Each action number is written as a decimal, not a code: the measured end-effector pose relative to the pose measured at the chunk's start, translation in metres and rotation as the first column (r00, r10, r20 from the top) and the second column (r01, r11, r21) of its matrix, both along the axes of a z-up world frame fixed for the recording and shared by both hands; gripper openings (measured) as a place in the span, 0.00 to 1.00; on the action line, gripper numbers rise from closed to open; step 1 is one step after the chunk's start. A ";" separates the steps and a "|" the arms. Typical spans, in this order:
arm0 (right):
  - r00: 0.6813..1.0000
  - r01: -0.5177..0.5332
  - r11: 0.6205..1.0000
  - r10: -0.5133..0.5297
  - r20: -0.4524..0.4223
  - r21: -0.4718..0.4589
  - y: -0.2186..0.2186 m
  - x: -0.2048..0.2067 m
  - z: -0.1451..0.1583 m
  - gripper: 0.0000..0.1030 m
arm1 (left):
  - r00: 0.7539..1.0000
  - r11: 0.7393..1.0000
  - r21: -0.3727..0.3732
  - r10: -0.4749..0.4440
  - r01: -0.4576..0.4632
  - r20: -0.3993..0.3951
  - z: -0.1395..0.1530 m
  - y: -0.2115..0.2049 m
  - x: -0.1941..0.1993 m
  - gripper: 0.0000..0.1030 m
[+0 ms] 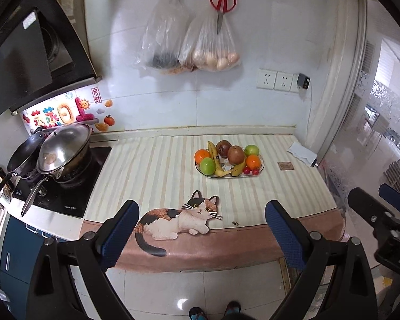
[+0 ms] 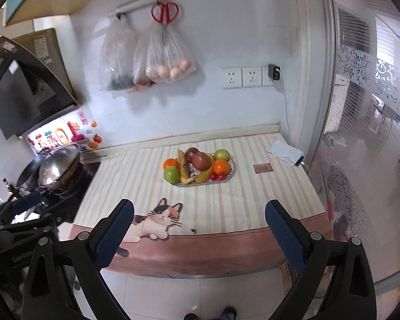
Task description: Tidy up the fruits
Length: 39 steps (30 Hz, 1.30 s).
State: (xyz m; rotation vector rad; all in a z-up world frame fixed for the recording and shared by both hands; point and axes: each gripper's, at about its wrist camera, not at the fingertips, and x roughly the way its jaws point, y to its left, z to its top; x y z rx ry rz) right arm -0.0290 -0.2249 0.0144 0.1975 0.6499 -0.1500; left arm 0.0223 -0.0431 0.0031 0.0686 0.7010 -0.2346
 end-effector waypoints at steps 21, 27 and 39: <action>0.995 -0.098 0.995 0.098 -0.028 0.001 -0.027 0.018 0.008 0.99 | 0.994 0.995 0.024 0.101 -0.100 -0.041 -0.004 -0.006 0.004 0.99; 0.993 -0.106 0.994 0.108 -0.057 0.027 -0.030 0.047 -0.006 0.99 | 0.993 0.994 0.036 0.102 -0.100 -0.057 -0.009 -0.009 0.013 0.99; 0.989 -0.099 0.994 0.103 -0.103 0.040 -0.030 0.058 -0.029 0.99 | 0.991 0.994 0.044 0.102 -0.099 -0.086 -0.017 -0.013 0.019 0.99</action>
